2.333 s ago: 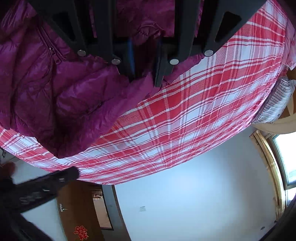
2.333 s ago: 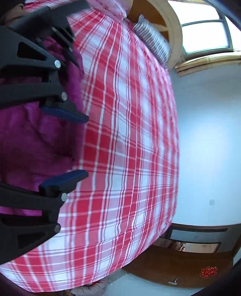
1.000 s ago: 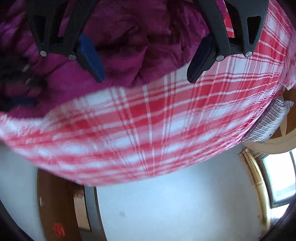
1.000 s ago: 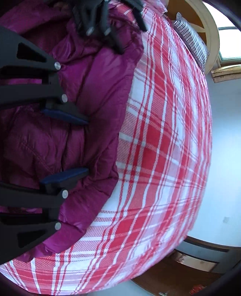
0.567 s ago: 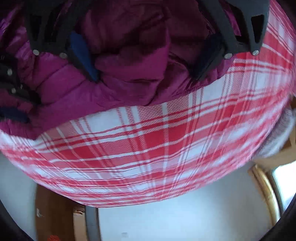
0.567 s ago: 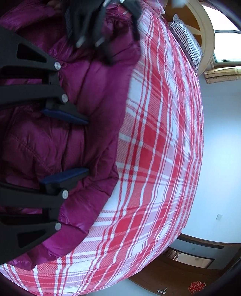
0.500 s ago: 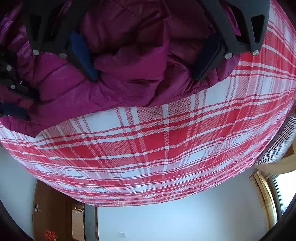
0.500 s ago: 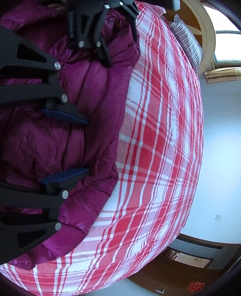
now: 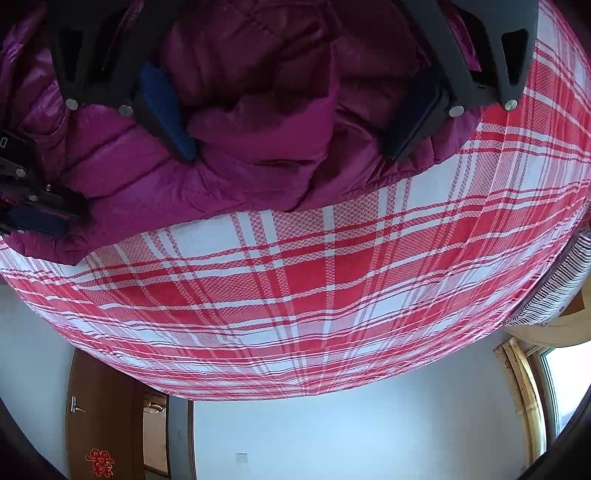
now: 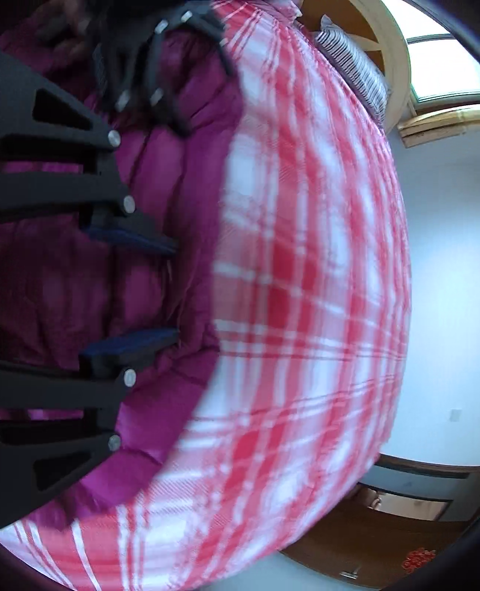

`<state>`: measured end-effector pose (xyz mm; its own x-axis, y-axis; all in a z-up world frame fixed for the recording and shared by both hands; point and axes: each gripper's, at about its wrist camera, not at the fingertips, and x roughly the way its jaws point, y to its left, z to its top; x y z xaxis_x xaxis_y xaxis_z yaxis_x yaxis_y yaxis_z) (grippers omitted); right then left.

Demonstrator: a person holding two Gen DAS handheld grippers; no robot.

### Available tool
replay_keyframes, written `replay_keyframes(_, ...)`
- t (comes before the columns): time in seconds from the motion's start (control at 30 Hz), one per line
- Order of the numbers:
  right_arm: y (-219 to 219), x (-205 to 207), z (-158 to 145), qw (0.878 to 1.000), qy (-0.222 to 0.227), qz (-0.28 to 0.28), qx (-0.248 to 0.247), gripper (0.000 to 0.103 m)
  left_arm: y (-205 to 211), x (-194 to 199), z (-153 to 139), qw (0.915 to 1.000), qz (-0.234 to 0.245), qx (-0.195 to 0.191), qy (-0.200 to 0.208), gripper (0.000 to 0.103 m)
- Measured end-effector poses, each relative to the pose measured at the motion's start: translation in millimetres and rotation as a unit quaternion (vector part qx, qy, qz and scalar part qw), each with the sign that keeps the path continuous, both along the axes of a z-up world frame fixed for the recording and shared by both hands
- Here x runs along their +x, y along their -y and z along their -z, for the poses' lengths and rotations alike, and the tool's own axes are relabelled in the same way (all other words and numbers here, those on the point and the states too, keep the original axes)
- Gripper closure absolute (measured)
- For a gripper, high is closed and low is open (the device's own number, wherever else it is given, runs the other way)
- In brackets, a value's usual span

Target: Fold large clothes

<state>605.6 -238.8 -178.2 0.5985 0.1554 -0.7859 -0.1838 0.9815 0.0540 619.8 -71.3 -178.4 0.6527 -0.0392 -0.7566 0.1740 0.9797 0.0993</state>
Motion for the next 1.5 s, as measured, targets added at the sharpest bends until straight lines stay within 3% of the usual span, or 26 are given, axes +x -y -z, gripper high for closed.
replay_keyframes(0.37,-12.5,-2.8,4.4,0.999,0.01,0.003,-0.043,0.059,0.0,2.8,1.3,1.0,0.001,-0.004,-0.008,0.001)
replay_keyframes(1.5,-15.8,-2.9,7.5,0.998,0.015,0.004,-0.063,0.059,2.0,2.6,2.7,0.9999,0.0,0.001,-0.01,0.001)
